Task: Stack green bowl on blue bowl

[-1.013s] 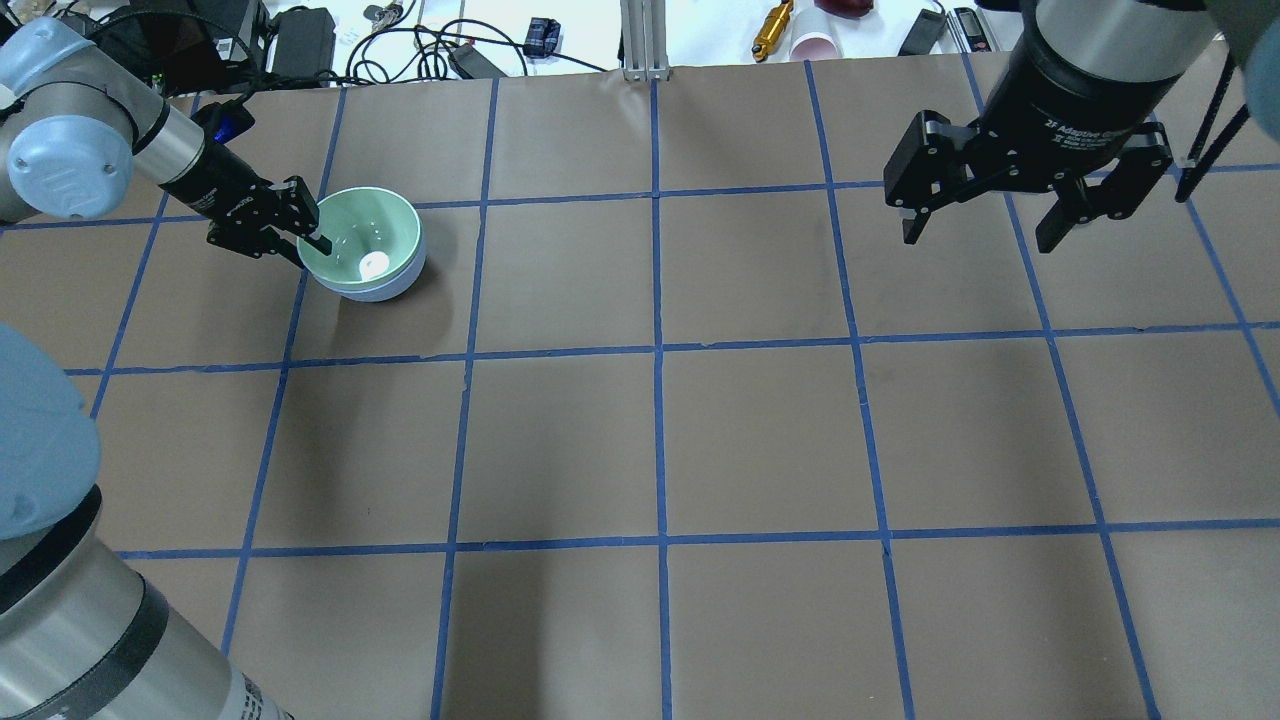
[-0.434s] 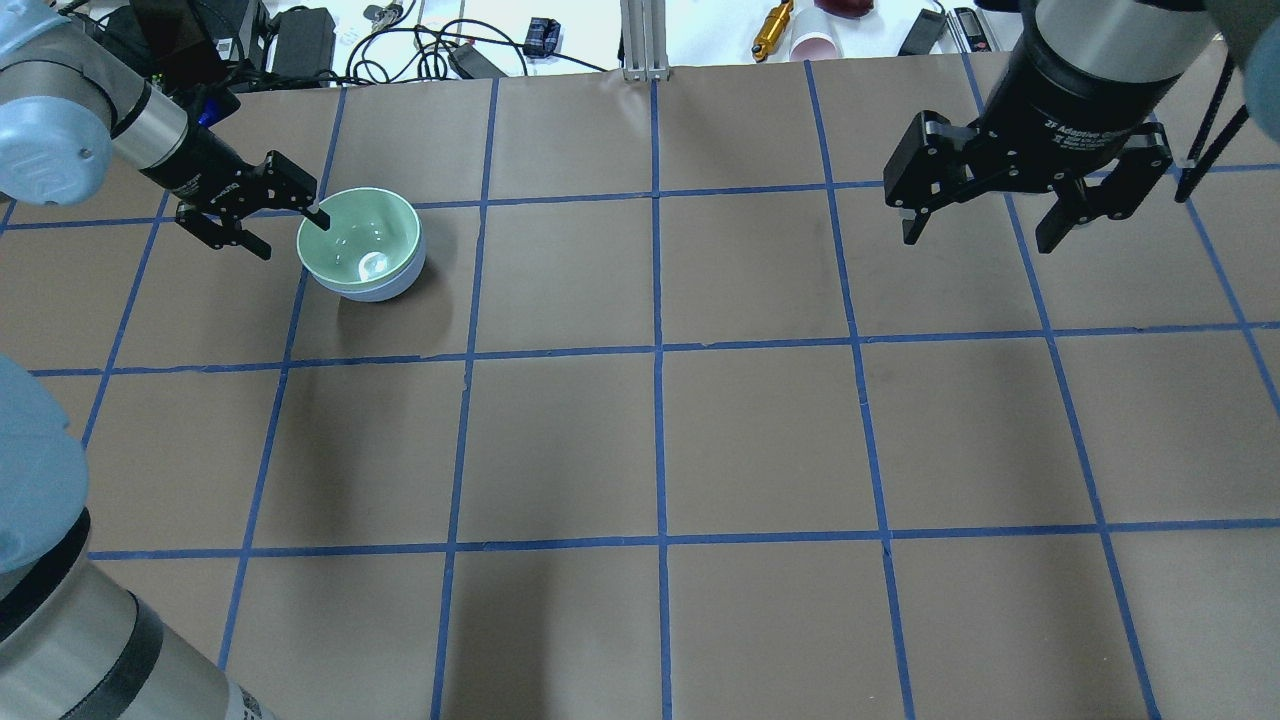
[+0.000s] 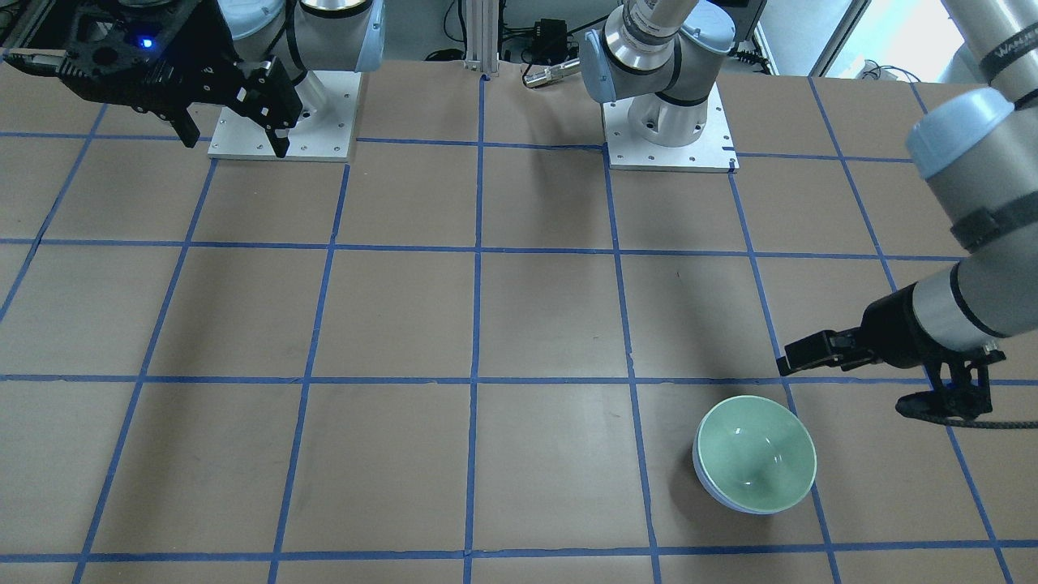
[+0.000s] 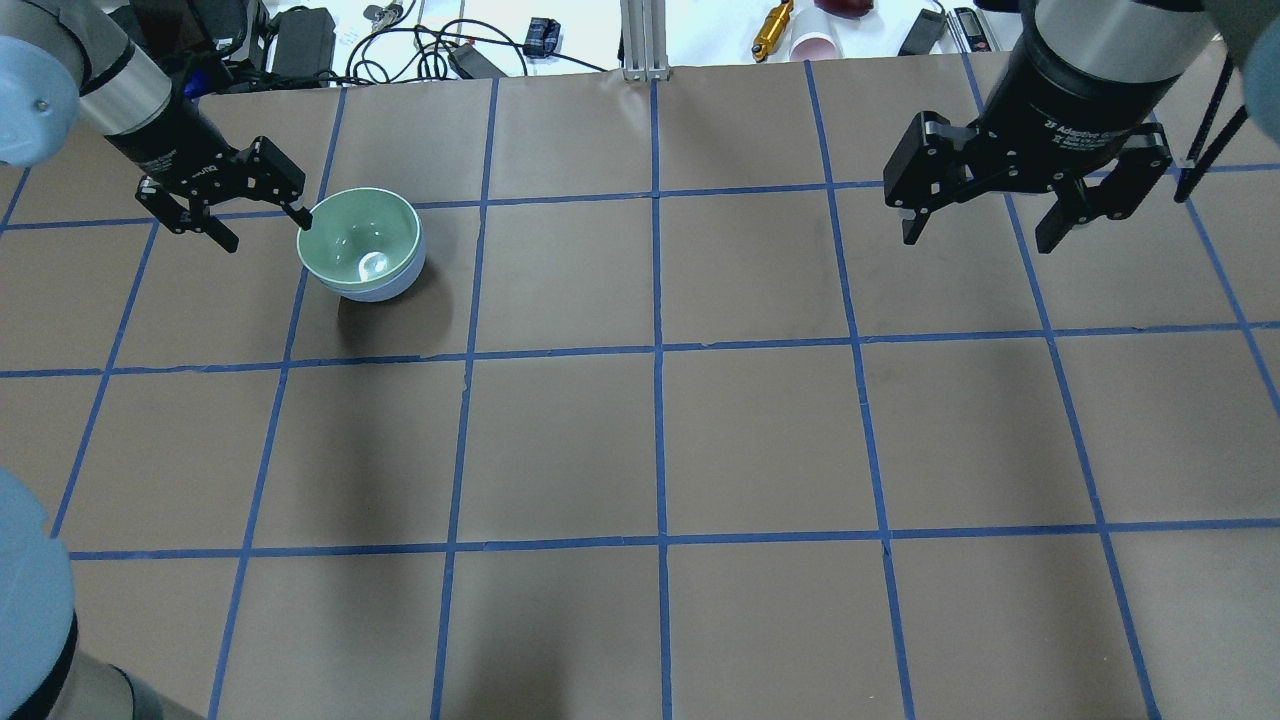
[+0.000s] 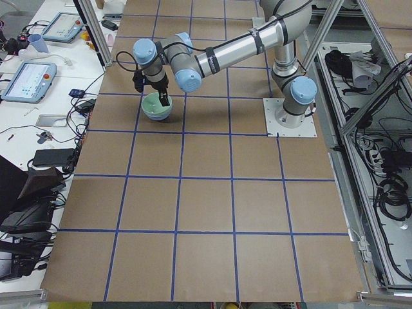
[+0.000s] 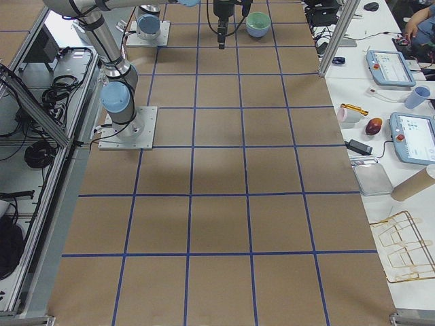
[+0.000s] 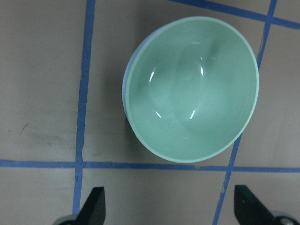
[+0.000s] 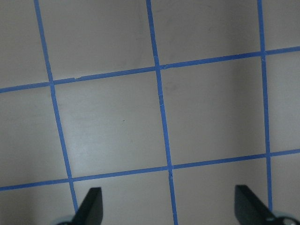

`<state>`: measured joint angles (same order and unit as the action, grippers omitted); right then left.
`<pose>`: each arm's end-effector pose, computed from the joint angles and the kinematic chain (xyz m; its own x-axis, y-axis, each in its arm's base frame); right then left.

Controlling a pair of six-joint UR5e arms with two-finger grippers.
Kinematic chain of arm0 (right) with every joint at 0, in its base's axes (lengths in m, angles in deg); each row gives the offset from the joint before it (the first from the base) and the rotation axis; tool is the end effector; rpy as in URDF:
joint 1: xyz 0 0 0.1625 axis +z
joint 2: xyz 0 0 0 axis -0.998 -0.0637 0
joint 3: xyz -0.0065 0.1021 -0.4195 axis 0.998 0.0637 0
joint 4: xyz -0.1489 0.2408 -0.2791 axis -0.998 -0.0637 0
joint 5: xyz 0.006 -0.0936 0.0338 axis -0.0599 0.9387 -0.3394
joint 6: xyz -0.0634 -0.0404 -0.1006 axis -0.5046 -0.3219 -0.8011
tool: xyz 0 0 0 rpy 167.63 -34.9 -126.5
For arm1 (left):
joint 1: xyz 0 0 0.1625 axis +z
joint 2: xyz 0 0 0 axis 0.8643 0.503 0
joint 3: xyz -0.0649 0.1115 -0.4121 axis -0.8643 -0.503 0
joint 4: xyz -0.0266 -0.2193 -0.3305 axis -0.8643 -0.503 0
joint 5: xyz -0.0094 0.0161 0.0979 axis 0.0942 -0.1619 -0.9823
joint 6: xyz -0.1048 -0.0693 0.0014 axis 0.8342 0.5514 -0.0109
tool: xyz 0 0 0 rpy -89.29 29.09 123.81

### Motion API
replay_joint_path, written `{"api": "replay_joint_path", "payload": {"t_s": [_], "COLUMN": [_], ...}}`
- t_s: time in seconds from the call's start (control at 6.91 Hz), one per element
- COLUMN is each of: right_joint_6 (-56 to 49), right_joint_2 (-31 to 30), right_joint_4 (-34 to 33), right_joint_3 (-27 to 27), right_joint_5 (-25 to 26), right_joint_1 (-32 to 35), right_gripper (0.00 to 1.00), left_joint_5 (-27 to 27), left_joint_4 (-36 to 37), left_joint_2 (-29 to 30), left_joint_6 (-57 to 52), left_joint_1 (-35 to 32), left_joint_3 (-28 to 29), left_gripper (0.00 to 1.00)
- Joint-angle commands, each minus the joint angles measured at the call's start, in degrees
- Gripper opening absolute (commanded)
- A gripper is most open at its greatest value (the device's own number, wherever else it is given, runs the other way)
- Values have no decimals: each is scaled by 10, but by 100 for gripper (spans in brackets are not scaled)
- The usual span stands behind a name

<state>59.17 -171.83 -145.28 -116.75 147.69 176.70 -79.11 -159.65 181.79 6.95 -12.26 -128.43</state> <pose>0.1374 -0.4302 0.5127 -0.9920 0.1252 -0.0134 0.1254 0.9921 -0.0073 0.0381 -0.6044 0.3527 -0.9783 -0.1336 0.1585 -0.1136 0.9851 0.1291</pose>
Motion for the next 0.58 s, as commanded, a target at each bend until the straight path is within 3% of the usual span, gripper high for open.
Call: {"api": "replay_joint_path", "payload": {"t_s": [0.0, 0.14, 0.29, 0.43], "right_joint_6": [0, 0, 0, 0], "right_joint_2": [0, 0, 0, 0], "right_joint_4": [-1, -1, 0, -1], "right_joint_3": [0, 0, 0, 0], "right_joint_5": [0, 0, 0, 0], "right_joint_1": [0, 0, -1, 0], "right_gripper": [100, 100, 100, 100], "left_joint_5": [-16, -76, -103, -96], "left_joint_4": [-30, -28, -39, -45], "left_joint_2": [-69, -91, -119, -150], "left_joint_6": [45, 65, 71, 72], "left_joint_1": [-68, -123, -166, -182], "left_joint_3": [-9, -16, -25, -36], "left_gripper": [100, 100, 100, 100]}}
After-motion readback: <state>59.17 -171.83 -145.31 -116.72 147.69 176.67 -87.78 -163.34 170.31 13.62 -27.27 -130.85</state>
